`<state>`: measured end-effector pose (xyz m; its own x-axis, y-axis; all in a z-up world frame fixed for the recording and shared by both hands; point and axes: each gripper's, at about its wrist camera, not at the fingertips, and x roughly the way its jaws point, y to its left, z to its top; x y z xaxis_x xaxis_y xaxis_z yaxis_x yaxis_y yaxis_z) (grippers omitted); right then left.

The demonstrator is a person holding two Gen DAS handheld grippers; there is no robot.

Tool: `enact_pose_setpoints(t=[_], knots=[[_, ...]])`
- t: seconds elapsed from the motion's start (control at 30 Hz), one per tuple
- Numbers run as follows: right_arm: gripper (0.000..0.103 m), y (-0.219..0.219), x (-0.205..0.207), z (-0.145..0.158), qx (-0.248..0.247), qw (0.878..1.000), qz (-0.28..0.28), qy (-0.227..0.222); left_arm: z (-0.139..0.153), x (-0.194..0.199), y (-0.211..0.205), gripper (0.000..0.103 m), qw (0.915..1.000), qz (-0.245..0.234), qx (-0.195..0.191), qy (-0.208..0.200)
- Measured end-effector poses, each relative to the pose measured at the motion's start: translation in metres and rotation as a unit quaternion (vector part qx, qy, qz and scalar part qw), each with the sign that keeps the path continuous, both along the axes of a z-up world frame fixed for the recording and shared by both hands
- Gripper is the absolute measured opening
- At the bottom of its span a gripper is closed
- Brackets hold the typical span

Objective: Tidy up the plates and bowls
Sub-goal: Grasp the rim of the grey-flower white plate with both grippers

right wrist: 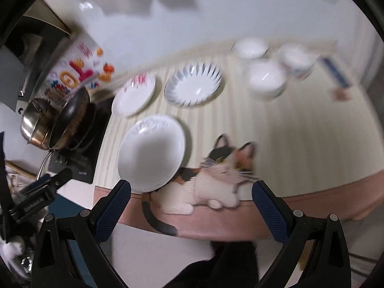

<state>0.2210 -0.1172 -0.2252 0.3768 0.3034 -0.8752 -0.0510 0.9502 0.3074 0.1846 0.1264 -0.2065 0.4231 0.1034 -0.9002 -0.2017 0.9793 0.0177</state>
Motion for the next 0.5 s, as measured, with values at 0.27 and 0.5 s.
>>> enact_pose_setpoints(t=[0.27, 0.5], knots=[[0.067, 0.035, 0.106, -0.139, 0.038, 0.993, 0.068, 0.094, -0.109, 0.066, 0.030, 0.085, 0.9934, 0.048, -0.061, 0.085], [0.030, 0.059, 0.152, -0.190, 0.083, 0.985, 0.090, 0.121, -0.159, 0.092, 0.047, 0.050, 0.9857, 0.058, -0.112, 0.112]])
